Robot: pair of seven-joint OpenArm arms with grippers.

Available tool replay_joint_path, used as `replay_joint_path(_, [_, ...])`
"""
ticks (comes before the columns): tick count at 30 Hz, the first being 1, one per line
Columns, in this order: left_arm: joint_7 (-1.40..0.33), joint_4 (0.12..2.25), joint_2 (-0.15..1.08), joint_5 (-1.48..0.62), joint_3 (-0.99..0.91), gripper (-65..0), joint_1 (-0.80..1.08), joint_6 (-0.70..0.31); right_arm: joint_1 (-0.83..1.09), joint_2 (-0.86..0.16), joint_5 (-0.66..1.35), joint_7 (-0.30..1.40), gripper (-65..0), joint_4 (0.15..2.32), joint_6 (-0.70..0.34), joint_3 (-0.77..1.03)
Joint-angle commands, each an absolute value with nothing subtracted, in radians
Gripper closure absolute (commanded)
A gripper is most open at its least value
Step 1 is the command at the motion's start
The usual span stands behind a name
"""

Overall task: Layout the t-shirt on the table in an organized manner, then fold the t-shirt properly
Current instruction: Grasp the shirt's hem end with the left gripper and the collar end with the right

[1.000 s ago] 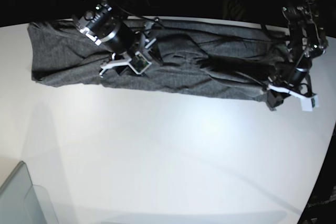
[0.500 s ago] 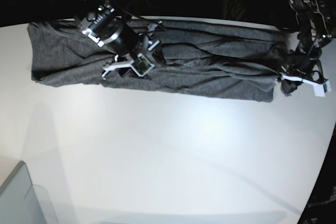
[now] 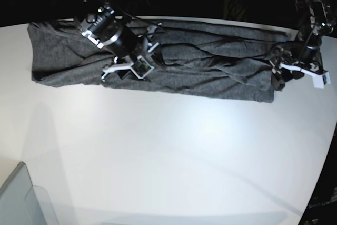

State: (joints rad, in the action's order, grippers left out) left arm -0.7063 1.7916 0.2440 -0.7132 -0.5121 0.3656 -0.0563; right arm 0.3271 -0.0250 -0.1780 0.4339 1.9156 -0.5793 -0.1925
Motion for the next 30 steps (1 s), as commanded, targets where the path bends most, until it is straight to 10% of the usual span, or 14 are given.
replay_joint_path(1, [-0.694, 1.802, 0.255, -0.714, -0.527, -50.6, 0.378, -0.061, 0.321, -0.024, -0.163, 0.407, -30.2, 1.931, -0.579, -0.194])
replay_joint_path(30, [-0.693, 1.521, 0.165, -0.532, -0.432, -51.7, 0.248, -0.070, 0.325, -0.028, -0.163, 0.407, -30.2, 1.876, -0.581, -0.194])
